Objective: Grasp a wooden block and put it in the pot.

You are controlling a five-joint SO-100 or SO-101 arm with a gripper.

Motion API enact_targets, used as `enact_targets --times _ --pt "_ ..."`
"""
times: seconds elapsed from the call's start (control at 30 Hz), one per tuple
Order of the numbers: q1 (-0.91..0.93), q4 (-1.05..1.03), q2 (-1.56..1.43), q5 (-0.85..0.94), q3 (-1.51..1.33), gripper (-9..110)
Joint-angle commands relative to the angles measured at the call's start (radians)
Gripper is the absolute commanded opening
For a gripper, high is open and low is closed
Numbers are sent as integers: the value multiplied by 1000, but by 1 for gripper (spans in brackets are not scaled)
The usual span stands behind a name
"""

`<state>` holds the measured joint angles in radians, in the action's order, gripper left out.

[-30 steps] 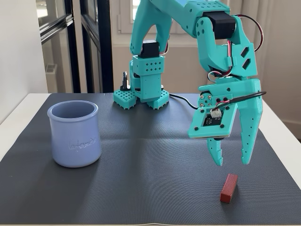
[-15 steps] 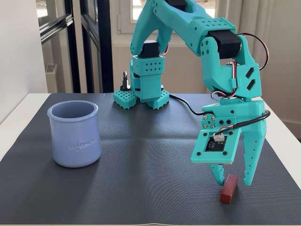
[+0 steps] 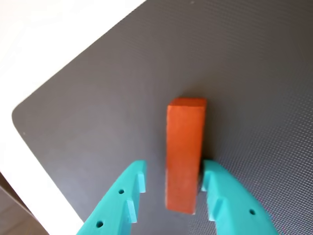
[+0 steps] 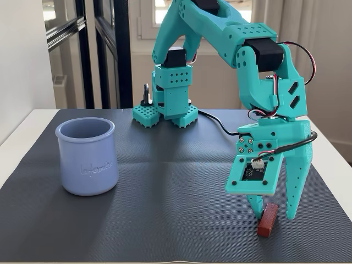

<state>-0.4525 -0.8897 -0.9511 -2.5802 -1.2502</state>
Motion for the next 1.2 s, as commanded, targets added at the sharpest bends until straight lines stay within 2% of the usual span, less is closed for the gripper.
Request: enact_targets --times 0.0,0.23,0.57,1.17 --pt "-12 -2 -2 6 -18 5" --pt "-8 -2 -2 84 -25 0" --pt "63 -3 -81 227 -31 0" --pt "353 -3 -532 716 -295 0"
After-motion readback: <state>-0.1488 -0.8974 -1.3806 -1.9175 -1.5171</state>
